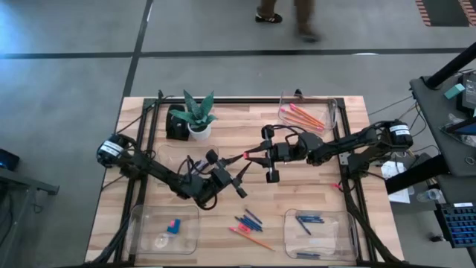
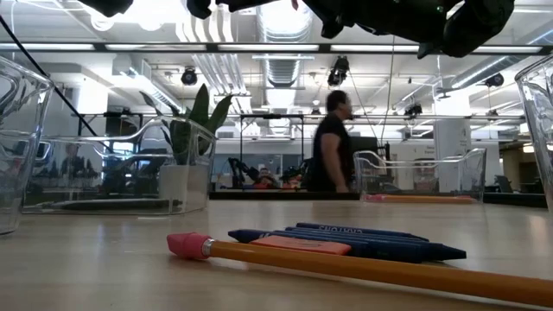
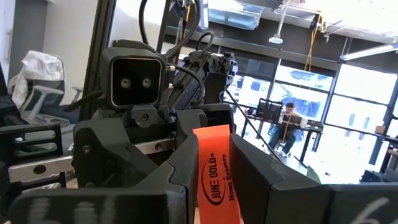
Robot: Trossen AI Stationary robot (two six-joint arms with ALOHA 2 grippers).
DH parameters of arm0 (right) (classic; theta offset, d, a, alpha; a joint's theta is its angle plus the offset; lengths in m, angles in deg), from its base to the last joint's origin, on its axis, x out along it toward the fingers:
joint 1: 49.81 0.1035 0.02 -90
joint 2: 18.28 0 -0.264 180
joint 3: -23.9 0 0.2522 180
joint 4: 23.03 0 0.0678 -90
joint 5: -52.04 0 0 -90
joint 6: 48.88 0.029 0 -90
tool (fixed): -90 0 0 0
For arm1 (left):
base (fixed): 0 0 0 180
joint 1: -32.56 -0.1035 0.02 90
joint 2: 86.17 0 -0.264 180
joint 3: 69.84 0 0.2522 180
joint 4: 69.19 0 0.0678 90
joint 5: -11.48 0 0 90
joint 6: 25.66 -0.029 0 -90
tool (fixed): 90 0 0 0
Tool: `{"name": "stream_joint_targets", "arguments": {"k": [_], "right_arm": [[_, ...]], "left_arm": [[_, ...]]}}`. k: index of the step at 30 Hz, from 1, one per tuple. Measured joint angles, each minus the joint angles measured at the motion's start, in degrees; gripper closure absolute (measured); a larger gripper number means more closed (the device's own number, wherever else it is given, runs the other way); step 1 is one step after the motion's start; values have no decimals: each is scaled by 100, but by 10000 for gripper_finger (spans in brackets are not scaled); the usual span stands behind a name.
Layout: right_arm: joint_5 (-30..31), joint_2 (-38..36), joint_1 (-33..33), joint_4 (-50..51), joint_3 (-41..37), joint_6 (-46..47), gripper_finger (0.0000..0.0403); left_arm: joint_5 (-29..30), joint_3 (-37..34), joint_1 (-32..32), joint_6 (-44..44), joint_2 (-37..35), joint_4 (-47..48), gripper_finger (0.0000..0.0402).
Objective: Sort crayons/erasers/pens/pencils in bins
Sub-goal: Put the orange eraser into the bottom left transparent bin
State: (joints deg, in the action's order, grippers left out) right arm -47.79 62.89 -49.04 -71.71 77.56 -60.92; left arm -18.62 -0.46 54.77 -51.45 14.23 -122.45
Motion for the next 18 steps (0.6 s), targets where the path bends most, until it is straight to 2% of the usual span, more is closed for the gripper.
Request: {"name": "stream_joint_targets", "arguments": {"k": [5, 14, 18], "right_arm": [[-7, 0, 0, 26, 0, 5, 331], [-29, -4, 4, 33, -9, 120, 330], [-26, -4, 4, 35, -9, 124, 330]], "left_arm": [[3, 0, -2, 3, 0, -2, 273], [88, 0, -30, -4, -4, -35, 373], [91, 0, -42, 2, -4, -30, 395]]}}
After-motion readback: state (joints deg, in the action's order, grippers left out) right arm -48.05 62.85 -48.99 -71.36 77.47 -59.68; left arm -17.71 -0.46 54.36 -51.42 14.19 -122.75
